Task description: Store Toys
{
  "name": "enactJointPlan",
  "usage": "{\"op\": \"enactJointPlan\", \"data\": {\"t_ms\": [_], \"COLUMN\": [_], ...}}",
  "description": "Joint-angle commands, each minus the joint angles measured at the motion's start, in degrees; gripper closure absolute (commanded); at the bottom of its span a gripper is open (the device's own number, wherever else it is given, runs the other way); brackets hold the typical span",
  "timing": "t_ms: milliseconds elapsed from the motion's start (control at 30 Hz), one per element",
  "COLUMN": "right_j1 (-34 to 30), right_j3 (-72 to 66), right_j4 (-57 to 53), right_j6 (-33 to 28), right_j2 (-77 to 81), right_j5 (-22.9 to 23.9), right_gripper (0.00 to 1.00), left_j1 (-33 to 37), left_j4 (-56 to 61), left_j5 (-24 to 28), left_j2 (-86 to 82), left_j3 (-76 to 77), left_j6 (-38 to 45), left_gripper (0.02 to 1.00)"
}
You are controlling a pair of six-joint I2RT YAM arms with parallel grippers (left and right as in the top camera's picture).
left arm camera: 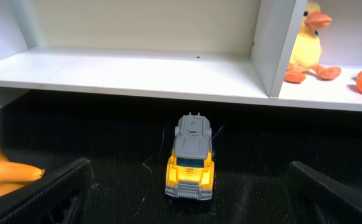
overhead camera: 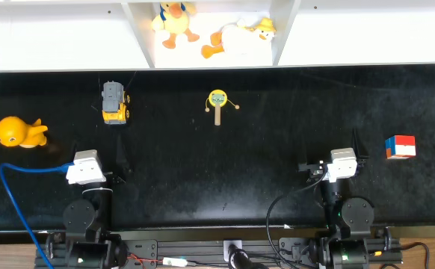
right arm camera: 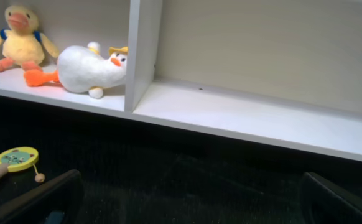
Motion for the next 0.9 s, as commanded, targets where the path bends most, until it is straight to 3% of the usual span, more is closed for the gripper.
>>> {"op": "enactJointPlan", "data": {"t_ms": [33, 733, 900], "right_j1": [-0.3, -0.3, -0.3], "right_j3": [-0.8, -0.8, -0.8], "right_j4": [0.2, 0.2, 0.2], "right_j6": [-0.2, -0.2, -0.2], "right_j2": [-0.2, -0.2, -0.2], "right_j5": [-0.4, -0.4, -0.4], "right_gripper": [0.007, 0.005, 0.007], "left_j1": [0.4, 0.4, 0.4], "left_j4": [-0.3, -0.3, -3.0], "left_j5": [0.8, 0.7, -7.1], "left_j2": [0.2, 0.2, 0.3], "left_j3": [0.0, 0.0, 1.9], "left_j6": [1.5, 1.5, -0.8], "left_gripper": [0.02, 0.02, 0.02]}}
